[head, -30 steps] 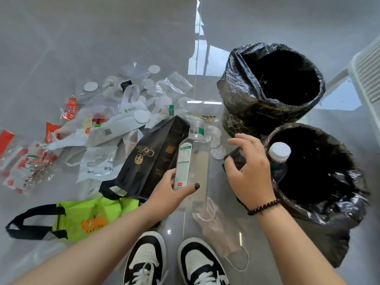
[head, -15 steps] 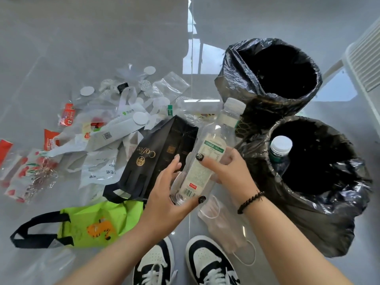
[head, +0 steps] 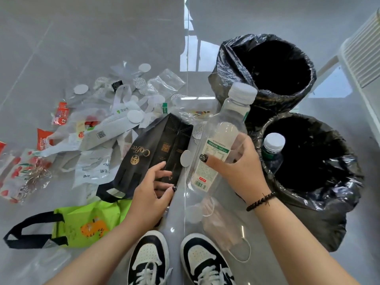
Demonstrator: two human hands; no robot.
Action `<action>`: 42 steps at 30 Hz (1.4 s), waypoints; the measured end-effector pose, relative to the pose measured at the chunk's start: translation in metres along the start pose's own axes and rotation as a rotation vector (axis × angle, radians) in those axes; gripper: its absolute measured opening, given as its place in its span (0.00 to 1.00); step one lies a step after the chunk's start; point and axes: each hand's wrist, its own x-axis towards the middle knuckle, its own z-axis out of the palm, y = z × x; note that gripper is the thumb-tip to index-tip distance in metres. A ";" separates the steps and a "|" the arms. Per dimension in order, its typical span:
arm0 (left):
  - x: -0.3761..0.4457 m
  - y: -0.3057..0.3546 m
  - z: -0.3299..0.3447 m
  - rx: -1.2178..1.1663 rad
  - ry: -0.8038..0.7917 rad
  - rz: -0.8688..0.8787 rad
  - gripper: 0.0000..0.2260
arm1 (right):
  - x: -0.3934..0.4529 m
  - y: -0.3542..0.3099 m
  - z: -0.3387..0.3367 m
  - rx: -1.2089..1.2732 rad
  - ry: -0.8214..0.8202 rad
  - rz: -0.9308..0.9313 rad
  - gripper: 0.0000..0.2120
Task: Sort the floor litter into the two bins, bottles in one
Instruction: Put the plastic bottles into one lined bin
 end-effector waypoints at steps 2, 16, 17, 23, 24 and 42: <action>0.007 0.014 0.002 0.048 -0.105 0.017 0.25 | -0.005 -0.012 -0.014 0.034 -0.006 -0.035 0.30; 0.055 0.149 0.115 0.317 -0.333 0.086 0.25 | -0.018 -0.039 -0.172 0.083 0.396 -0.121 0.35; 0.059 0.150 0.123 0.336 -0.354 0.051 0.30 | -0.019 -0.036 -0.182 0.052 0.396 -0.113 0.35; 0.063 0.152 0.142 0.281 -0.476 -0.101 0.24 | -0.005 -0.007 -0.210 -0.139 0.364 -0.012 0.38; 0.063 0.152 0.141 0.259 -0.488 -0.102 0.23 | 0.000 -0.002 -0.208 -0.176 0.348 0.003 0.38; 0.042 0.158 0.106 0.708 -0.330 0.431 0.37 | 0.009 0.024 -0.159 -0.503 0.091 0.026 0.47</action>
